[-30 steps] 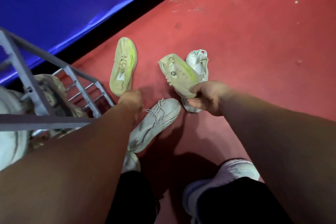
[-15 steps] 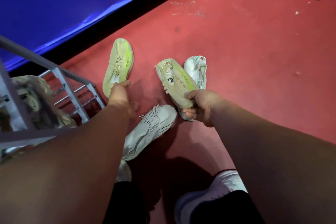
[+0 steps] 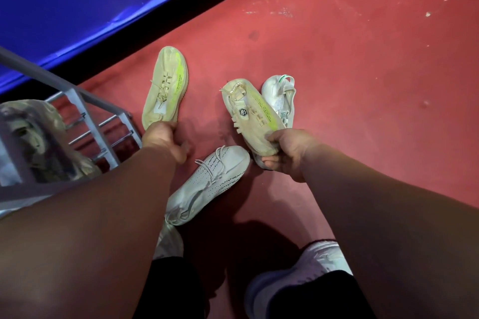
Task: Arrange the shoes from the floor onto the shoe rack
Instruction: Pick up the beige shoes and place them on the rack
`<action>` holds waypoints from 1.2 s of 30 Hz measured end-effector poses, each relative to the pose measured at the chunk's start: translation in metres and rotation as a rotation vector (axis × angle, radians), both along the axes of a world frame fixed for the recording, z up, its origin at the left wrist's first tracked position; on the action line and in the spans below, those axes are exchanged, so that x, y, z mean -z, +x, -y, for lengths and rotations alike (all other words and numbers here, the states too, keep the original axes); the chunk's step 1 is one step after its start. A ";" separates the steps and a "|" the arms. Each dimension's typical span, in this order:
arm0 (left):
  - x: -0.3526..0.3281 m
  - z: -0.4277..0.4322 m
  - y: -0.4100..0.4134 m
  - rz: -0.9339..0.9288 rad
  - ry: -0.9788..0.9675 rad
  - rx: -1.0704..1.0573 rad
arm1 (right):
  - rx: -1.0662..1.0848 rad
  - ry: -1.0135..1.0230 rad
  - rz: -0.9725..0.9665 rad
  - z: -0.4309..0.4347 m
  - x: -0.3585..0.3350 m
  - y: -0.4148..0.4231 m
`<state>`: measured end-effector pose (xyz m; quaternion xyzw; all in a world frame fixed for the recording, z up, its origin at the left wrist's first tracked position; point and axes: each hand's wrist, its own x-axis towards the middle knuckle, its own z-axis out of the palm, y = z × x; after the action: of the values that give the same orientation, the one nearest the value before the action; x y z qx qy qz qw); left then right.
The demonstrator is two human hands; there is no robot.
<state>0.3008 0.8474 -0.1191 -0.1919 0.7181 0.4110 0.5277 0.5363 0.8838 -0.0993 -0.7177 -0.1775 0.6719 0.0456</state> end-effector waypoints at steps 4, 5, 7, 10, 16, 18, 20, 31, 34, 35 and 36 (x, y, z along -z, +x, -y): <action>-0.005 -0.001 -0.003 0.007 0.065 -0.124 | 0.005 -0.003 0.010 -0.001 0.001 0.000; -0.005 -0.002 -0.003 -0.003 0.067 -0.142 | 0.003 -0.005 0.009 0.000 0.002 0.000; -0.006 -0.003 -0.001 -0.002 0.056 -0.163 | -0.004 -0.005 0.009 0.001 0.003 -0.001; -0.011 -0.005 0.001 -0.006 0.005 -0.158 | -0.010 -0.005 0.018 0.002 0.003 -0.001; -0.008 -0.002 -0.009 -0.007 -0.061 -0.152 | -0.012 0.002 0.025 0.003 0.005 -0.001; -0.009 0.002 -0.007 -0.061 -0.075 -0.106 | -0.014 0.003 0.031 0.004 0.006 -0.001; -0.005 0.006 -0.004 -0.136 -0.087 -0.060 | -0.018 0.002 0.035 0.004 0.007 -0.003; 0.015 0.009 0.017 -0.430 -0.239 1.035 | -0.025 0.000 0.042 0.007 0.010 -0.001; 0.023 0.018 0.020 -0.464 -0.352 1.176 | -0.028 0.014 0.049 0.006 0.008 -0.003; 0.023 0.021 0.022 -0.498 -0.355 1.156 | -0.029 0.016 0.048 0.006 0.007 -0.005; 0.022 0.023 0.026 -0.515 -0.314 1.106 | -0.027 0.020 0.052 0.007 0.006 -0.005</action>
<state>0.3263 0.8247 -0.1411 0.2381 0.8670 0.0000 0.4378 0.5309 0.8773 -0.1052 -0.7320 -0.1951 0.6516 0.0391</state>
